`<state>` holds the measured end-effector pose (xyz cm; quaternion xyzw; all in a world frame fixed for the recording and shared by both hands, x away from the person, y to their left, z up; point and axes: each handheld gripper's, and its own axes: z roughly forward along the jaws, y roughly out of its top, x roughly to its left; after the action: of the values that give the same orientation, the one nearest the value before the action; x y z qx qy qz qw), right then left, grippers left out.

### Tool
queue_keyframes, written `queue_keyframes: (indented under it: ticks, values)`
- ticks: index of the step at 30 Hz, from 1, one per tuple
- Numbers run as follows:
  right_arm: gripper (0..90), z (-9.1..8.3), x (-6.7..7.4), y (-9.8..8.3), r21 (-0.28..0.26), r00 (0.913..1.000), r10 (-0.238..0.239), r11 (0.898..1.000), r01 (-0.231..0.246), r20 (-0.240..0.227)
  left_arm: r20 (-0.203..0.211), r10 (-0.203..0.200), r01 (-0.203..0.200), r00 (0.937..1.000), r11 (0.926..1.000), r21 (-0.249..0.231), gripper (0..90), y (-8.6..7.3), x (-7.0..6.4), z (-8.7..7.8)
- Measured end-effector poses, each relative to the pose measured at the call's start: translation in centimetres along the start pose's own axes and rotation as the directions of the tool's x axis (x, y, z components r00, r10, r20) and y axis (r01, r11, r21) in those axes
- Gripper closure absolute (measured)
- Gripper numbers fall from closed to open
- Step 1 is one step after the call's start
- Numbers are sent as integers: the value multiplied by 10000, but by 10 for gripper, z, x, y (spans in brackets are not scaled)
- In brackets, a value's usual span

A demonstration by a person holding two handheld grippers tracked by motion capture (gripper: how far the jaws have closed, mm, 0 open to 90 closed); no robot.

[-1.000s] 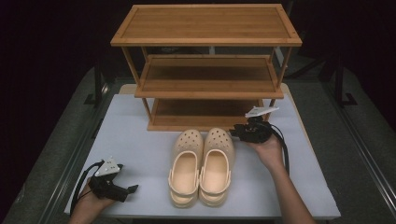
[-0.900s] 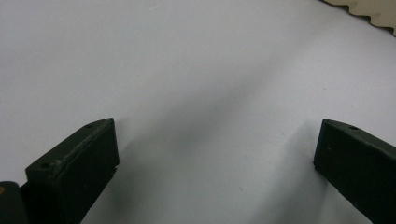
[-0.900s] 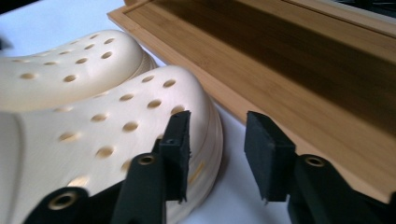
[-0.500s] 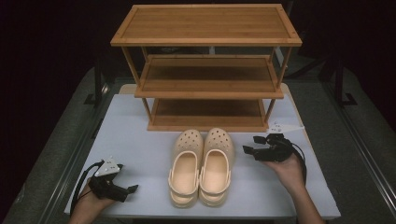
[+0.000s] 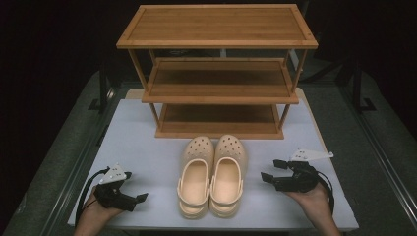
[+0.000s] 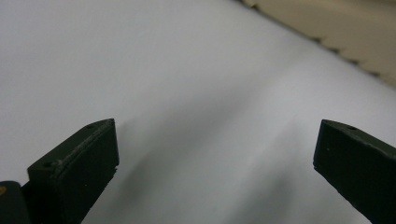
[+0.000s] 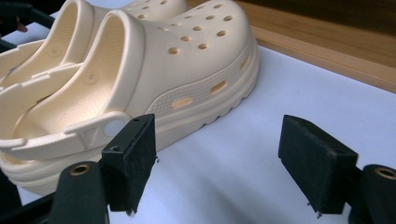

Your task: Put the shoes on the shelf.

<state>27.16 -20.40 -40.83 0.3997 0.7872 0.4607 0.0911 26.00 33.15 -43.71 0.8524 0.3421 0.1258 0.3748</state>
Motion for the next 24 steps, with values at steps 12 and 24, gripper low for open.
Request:
queue_keyframes:
  ticks: [12, 24]
  values:
    - [271, 9, 14, 12, -61, 9986, -258, 9997, 256, -466, 880, 585, -535, 9944, 9969, -580, 0, 48, -18, 5]
    - [271, 28, 28, 27, 81, 9944, -678, 9976, 686, -805, 1708, 1073, -872, 9795, 9888, -1209, 67, 95, -28, 28]
